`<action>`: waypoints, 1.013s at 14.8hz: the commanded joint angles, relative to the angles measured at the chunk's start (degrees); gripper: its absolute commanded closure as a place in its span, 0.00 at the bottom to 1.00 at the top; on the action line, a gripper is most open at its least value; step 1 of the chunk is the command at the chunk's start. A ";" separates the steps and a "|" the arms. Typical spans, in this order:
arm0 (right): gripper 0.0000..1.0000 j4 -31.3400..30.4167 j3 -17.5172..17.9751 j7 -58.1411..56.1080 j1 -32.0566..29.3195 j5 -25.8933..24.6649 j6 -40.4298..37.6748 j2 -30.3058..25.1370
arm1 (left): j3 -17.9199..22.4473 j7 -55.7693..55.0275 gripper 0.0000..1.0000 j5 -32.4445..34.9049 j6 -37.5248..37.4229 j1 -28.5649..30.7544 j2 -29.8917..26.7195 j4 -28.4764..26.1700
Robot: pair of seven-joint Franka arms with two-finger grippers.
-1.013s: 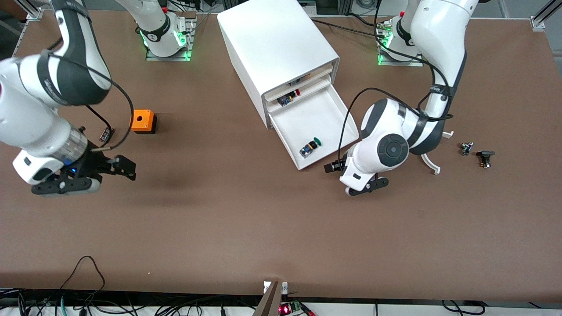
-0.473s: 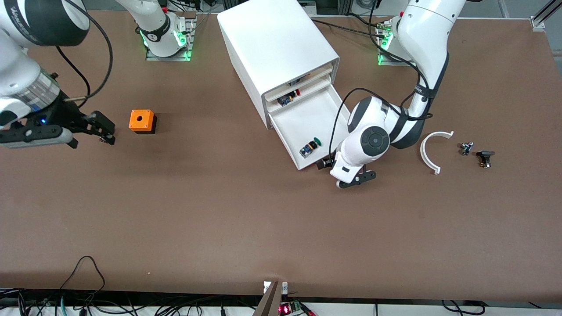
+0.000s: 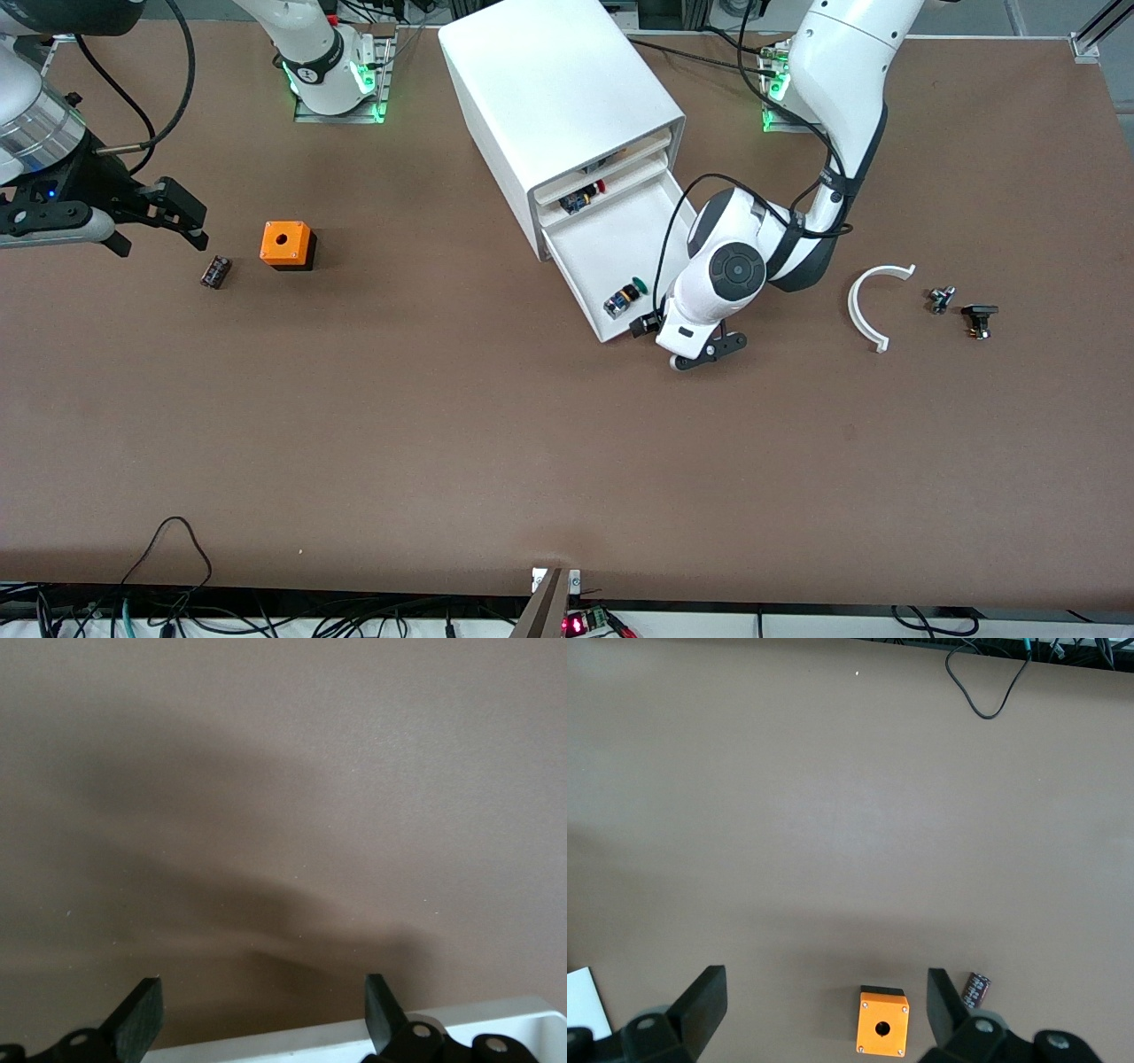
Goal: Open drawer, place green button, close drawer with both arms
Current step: 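Push the drawer shut into the cabinet with the left gripper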
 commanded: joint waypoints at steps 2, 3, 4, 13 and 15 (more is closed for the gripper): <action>0.00 2.24 0.11 -0.32 -0.20 0.95 -0.93 0.67 | -0.58 -2.28 0.00 1.22 -5.77 -1.20 -2.93 -2.11; 0.00 2.24 0.11 -0.31 -0.28 0.95 -0.93 0.76 | -1.54 -2.37 0.00 0.96 -7.09 -1.11 -3.02 -2.20; 0.00 2.24 0.11 -0.31 -0.29 0.95 -1.02 0.76 | -2.77 -2.98 0.00 0.87 -7.19 -1.02 -2.93 -2.37; 0.00 3.03 0.11 -0.75 -0.29 0.95 -1.02 0.85 | -11.65 -10.45 0.00 0.69 -7.45 -0.49 -3.02 -4.57; 0.00 3.64 0.11 -0.75 -0.37 0.95 -1.45 1.29 | -12.62 -11.16 0.00 -0.88 -8.15 -0.41 -3.11 -4.57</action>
